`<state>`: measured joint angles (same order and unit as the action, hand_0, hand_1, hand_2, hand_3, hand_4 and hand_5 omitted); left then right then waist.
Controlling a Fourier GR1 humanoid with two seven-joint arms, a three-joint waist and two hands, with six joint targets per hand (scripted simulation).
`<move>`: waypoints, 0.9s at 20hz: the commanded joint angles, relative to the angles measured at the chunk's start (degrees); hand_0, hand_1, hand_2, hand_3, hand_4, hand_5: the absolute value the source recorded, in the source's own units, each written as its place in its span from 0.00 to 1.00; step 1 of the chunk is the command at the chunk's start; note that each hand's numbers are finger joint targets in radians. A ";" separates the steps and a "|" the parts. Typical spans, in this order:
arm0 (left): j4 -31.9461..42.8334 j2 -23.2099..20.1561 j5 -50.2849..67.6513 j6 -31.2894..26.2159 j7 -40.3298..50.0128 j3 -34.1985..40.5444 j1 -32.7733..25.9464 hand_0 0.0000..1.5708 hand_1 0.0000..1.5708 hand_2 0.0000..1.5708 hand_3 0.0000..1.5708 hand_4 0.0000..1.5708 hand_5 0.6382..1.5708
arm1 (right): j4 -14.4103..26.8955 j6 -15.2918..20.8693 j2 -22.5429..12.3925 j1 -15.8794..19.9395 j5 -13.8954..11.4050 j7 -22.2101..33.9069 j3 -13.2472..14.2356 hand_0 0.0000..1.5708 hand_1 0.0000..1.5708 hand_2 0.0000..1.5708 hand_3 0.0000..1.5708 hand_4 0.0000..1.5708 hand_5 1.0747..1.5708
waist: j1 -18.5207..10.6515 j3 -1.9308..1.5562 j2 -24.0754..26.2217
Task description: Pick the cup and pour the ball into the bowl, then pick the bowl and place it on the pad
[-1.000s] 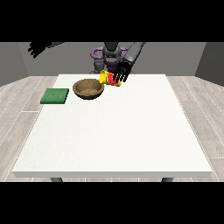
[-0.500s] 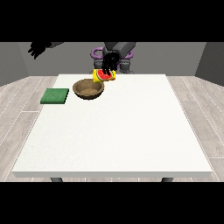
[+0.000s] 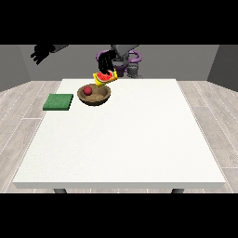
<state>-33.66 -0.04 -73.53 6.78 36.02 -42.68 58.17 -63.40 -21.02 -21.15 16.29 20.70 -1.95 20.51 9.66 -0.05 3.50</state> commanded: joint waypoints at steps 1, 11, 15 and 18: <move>-2.93 0.04 -1.24 -7.03 -2.56 -1.77 -0.42 0.11 0.11 0.76 1.00 0.72 1.00 | 0.74 -0.57 -0.66 -1.09 0.27 1.22 0.08 0.00 0.00 0.00 0.17 0.44 0.95 | -0.81 0.03 1.85; -16.93 -7.20 16.73 9.06 -9.74 17.86 -8.64 0.66 0.66 0.96 0.73 0.84 0.99 | 0.09 2.96 0.09 -4.36 0.45 1.81 1.81 0.00 0.00 0.00 0.11 0.47 0.96 | -8.57 0.38 4.55; -23.39 -7.78 32.68 11.38 -14.73 31.64 -10.25 0.27 0.27 0.09 0.01 0.78 0.96 | -0.37 5.04 0.86 -5.39 -0.71 1.45 1.70 0.00 0.00 0.00 0.07 0.50 0.97 | -11.41 0.81 5.21; -27.58 -7.39 45.05 9.58 -18.68 40.92 -10.06 0.00 0.00 0.00 0.00 0.73 1.00 | -0.70 7.58 2.47 -4.65 -1.93 1.01 1.01 0.00 0.00 0.00 0.00 0.50 0.97 | -13.34 0.97 3.55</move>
<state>-56.17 -7.20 -42.00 16.25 21.79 -12.54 49.09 -63.92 -15.66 -19.89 11.75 19.60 -0.67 21.68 -1.22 0.70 7.73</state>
